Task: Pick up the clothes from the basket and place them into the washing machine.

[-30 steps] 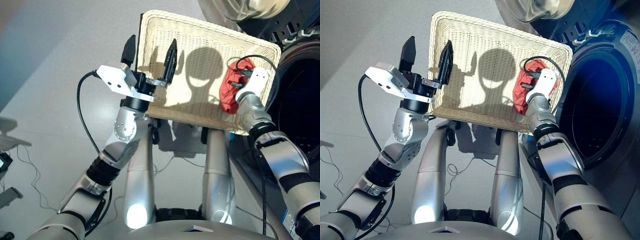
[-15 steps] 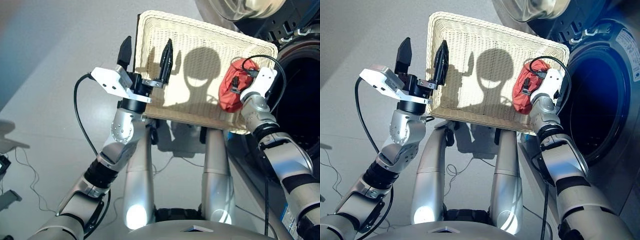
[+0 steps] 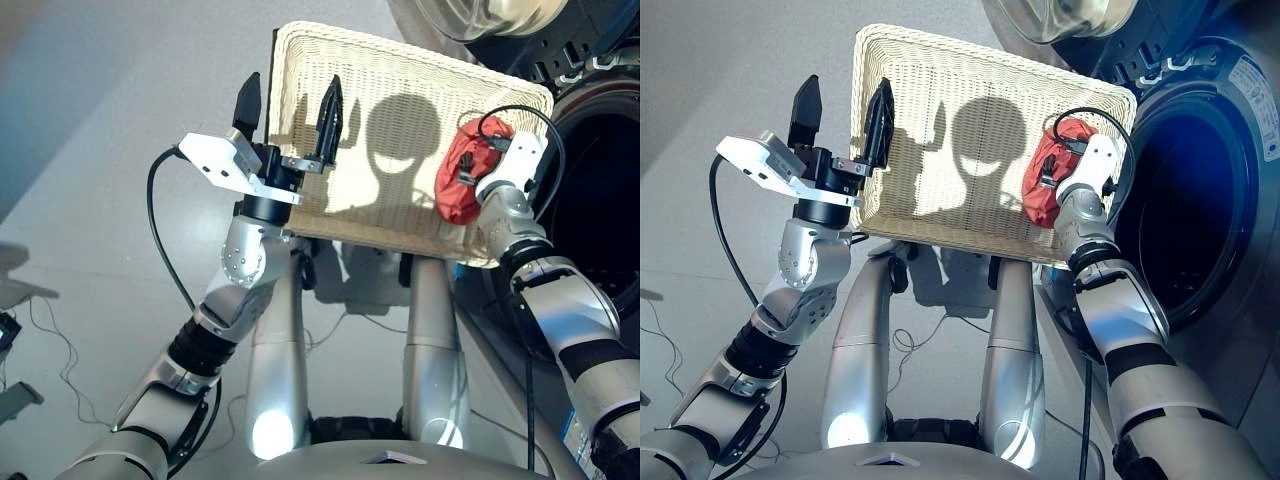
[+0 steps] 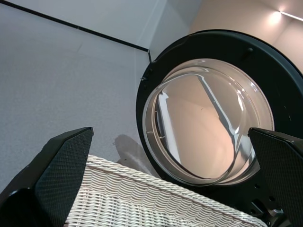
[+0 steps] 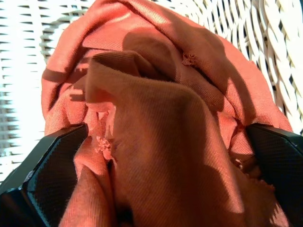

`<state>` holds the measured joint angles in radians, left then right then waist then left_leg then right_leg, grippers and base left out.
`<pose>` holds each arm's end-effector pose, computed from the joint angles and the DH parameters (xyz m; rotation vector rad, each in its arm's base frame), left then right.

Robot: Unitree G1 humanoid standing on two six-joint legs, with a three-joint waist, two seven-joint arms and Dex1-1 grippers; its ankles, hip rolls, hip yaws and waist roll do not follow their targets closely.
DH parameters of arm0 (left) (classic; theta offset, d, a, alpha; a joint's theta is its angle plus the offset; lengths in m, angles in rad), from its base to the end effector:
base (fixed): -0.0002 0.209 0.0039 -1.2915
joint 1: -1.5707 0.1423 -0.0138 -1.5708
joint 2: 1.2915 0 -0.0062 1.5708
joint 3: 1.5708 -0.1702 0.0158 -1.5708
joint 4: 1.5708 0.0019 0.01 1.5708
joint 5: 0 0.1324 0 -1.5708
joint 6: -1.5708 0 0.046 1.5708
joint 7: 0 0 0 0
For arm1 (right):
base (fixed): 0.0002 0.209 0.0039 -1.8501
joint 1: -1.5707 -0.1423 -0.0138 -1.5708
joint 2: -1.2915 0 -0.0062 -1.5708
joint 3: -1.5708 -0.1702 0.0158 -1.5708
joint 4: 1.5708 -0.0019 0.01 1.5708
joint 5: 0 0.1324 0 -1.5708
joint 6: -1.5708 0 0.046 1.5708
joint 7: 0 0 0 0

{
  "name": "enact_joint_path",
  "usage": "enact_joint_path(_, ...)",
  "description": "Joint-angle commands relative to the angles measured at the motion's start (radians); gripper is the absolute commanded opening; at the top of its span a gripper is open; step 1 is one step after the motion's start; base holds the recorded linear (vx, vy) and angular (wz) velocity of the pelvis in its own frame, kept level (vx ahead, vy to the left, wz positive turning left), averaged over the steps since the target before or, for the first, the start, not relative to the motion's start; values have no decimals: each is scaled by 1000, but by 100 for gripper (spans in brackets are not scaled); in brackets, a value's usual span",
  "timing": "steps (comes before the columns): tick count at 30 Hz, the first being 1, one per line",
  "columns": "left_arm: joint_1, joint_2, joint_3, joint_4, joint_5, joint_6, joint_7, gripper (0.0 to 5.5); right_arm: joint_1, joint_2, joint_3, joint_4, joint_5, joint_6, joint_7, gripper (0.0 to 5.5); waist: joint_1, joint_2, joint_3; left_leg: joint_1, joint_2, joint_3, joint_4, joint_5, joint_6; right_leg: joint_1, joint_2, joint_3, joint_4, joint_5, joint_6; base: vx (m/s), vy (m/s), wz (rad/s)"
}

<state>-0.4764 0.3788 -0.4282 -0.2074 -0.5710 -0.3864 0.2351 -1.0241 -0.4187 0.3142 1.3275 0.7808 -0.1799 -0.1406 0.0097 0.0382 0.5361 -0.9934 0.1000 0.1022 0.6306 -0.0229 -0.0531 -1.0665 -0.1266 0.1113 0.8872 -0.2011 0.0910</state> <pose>0.2268 0.1054 0.1846 -0.3349 -0.7502 -0.4053 0.3350 -0.2175 0.1278 0.1302 0.1041 -0.3209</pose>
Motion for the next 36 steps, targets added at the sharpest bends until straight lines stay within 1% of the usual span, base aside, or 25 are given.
enact_joint_path(1,-25,6,13,-130,-5,-33,-12,550,-41,-5,6,34,-30,8,6,550,42,35,-16,7,0,23,187,-196,-11,8,-4,-70,-87,77,-19,0,0,0)
enact_joint_path(3,-24,6,10,-137,-10,-32,-18,550,-45,-9,0,44,-40,14,5,550,46,46,-16,-3,-1,24,196,-196,-10,-4,-4,-69,-77,75,-18,0,0,0)
enact_joint_path(7,-22,2,8,-142,-10,-30,-22,550,-43,-9,-6,54,-58,19,4,550,51,57,-16,-11,-2,27,201,-195,-7,-14,-3,-68,-71,77,-18,0,0,0)
enact_joint_path(11,-30,3,4,-143,-5,-24,-17,550,-43,-6,-9,59,-54,19,3,550,51,57,-16,-10,-1,30,198,-195,-5,-15,-2,-68,-72,77,-19,0,0,0)
enact_joint_path(12,-31,3,5,-143,-2,-23,-16,550,-42,-5,-9,60,-55,20,5,451,50,56,-16,-10,-1,30,197,-195,-5,-16,-2,-68,-72,77,-19,0,0,0)
enact_joint_path(13,-33,2,2,-142,-2,-22,-16,550,-42,-5,-9,64,-57,20,5,274,49,55,-16,-11,-1,29,198,-194,-4,-16,-2,-69,-72,78,-19,0,0,0)
enact_joint_path(14,-34,2,0,-141,-1,-21,-14,550,-41,-5,-10,65,-58,17,2,15,49,54,-16,-11,-1,30,197,-194,-5,-15,-2,-68,-73,78,-19,0,0,0)
enact_joint_path(15,-35,2,0,-142,0,-21,-14,550,-40,-4,-12,64,-59,16,1,0,48,54,-16,-11,0,29,197,-193,-5,-15,-4,-68,-73,79,-19,0,0,0)
enact_joint_path(22,-34,2,7,-143,-3,-19,-11,550,-32,-4,-11,61,-62,13,-1,0,42,45,-16,-2,-1,29,189,-192,-5,-8,-3,-70,-79,79,-20,0,0,0)
enact_joint_path(28,-29,4,16,-139,2,-21,-3,550,-6,-8,-11,26,-43,-4,-5,0,32,29,-16,3,-2,27,184,-190,-6,0,-4,-71,-85,82,-21,0,0,0)
enact_joint_path(31,-22,8,24,-140,6,-21,-1,550,28,-19,-17,-30,-29,-22,-10,0,23,18,-16,3,-2,25,181,-188,-7,1,-5,-72,-91,82,-19,0,0,0)
enact_joint_path(32,-16,15,33,-142,19,-21,6,550,57,-35,-28,-77,-23,-45,-26,0,14,9,-16,4,-3,23,179,-188,-8,4,-5,-71,-95,83,-19,0,0,0)
enact_joint_path(33,-15,15,32,-143,19,-21,6,550,60,-35,-28,-80,-24,-45,-28,0,13,9,-16,5,-3,23,178,-187,-8,5,-5,-71,-95,83,-19,0,0,0)
enact_joint_path(36,0,26,53,-150,38,-26,13,550,143,-60,-55,-196,-36,-86,-65,0,-3,-9,-16,9,-3,22,173,-186,-8,8,-5,-72,-100,84,-17,0,0,0)
